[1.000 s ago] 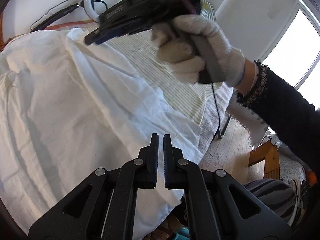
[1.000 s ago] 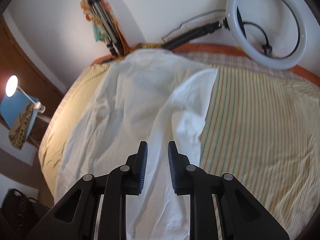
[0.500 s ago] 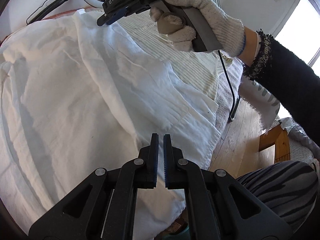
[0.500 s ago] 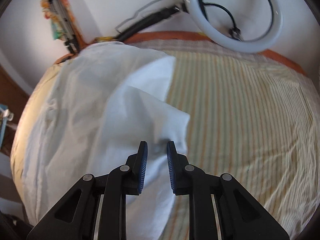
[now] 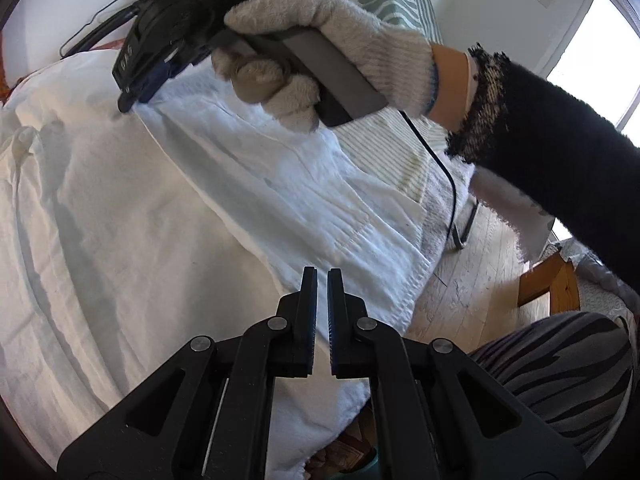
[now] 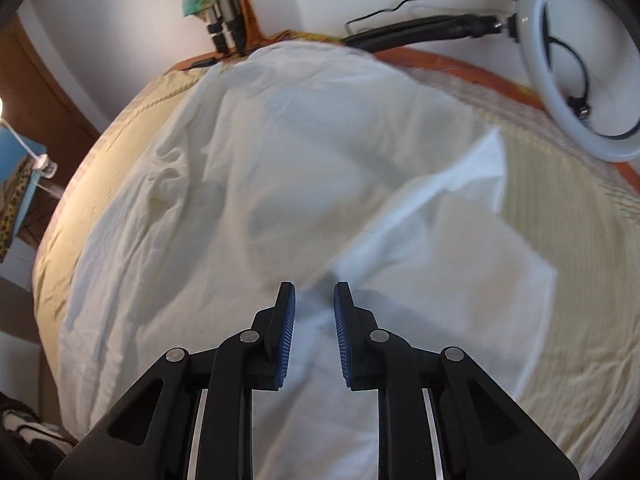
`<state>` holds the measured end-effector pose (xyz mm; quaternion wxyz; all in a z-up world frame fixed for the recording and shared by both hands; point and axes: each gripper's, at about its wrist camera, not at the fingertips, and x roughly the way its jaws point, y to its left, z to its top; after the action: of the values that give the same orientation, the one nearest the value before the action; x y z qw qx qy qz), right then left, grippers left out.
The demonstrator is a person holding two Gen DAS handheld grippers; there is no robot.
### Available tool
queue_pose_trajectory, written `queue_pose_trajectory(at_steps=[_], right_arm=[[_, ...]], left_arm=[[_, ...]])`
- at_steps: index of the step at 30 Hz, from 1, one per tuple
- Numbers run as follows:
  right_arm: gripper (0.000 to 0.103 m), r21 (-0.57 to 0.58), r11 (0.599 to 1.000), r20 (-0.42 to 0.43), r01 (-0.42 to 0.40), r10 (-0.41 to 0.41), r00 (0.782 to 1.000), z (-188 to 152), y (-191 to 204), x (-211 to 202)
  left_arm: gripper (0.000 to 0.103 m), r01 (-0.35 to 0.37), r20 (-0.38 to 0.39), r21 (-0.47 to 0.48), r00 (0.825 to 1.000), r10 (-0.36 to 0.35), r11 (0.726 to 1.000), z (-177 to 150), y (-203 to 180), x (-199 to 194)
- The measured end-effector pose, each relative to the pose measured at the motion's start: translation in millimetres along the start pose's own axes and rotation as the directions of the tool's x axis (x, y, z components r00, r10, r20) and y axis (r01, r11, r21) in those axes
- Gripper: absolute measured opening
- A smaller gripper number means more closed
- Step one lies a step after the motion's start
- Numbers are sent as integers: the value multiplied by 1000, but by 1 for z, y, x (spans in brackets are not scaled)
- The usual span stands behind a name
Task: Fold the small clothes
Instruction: 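Smooth the folded shirt side flat with the right tool, then move the open right tool to the folded side edge of the shirt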
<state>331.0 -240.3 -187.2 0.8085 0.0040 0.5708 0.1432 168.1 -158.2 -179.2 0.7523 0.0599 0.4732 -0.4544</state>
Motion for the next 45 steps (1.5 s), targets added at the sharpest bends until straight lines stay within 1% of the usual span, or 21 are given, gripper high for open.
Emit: queue_pose_trajectory(at_steps=[2,4,7,8,10,12,17,20,22,23,24,26,29,30,32,33,35,37,39,44,45], right_arm=[[23,-17,1000,0,20,-20,1000,0,7,3],[22,-8,1000,5,1,-1,1000,-4,7,-6],[22,24,1000,53,-2,1,999,-17,2,-38],[25,35,999,77,-3,0,997,-24,0,-52],[29,81,997,122,-15,5,992,-45,-11,-83],[29,118,993,150,-13,-5,989,-68,-21,-109],[29,190,982,184,3,-39,982,-127,-44,-155],[40,248,969,220,-4,-52,974,-156,-56,-179],[41,275,962,241,-1,-68,968,-172,-64,-193],[41,288,958,249,3,-78,965,-178,-68,-199],[41,301,954,255,4,-84,963,-183,-73,-204],[41,328,945,270,-2,-91,959,-191,-82,-212],[41,366,930,292,-18,-96,952,-198,-97,-221],[42,375,927,295,-23,-96,951,-198,-101,-221],[42,383,924,292,-28,-93,952,-199,-107,-220],[42,381,924,286,-28,-89,954,-199,-109,-217],[42,378,926,271,-18,-92,958,-196,-113,-211],[42,369,929,265,-24,-81,961,-189,-117,-204],[42,367,930,262,-27,-75,962,-185,-119,-197],[42,375,924,261,-74,-28,965,-165,-128,-176],[42,376,923,262,-86,-17,965,-161,-130,-172]], left_arm=[[3,-32,-14,-14,999,31,999,0,7,4],[3,-98,-48,2,994,98,995,-3,13,10],[3,-101,-43,2,994,101,995,-5,12,5],[4,-108,-41,5,993,108,994,-5,10,3],[4,-100,-31,-3,994,100,995,-5,7,-3],[4,-97,-22,6,995,97,995,-4,-1,-12],[4,-142,-1,90,990,143,986,19,-28,-28],[5,-172,21,127,985,171,977,46,-48,-39],[13,-188,35,105,982,185,977,63,-61,-41],[23,-189,39,87,982,187,978,69,-68,-39],[28,-186,45,75,982,183,980,73,-70,-35],[28,-183,60,62,982,179,981,74,-83,-24],[28,-189,118,22,976,185,982,65,-97,-3],[28,-165,136,-35,976,168,986,58,-97,8],[28,-114,109,-96,986,125,989,50,-98,31],[28,-121,92,-103,987,130,987,44,-100,42],[28,-145,52,-68,988,149,987,34,-110,62],[28,-162,46,-45,985,164,986,31,-120,71],[36,-193,55,-39,979,195,980,34,-126,77],[36,-283,16,-22,959,283,959,38,-130,103],[36,-285,24,-30,958,286,958,34,-129,105]])
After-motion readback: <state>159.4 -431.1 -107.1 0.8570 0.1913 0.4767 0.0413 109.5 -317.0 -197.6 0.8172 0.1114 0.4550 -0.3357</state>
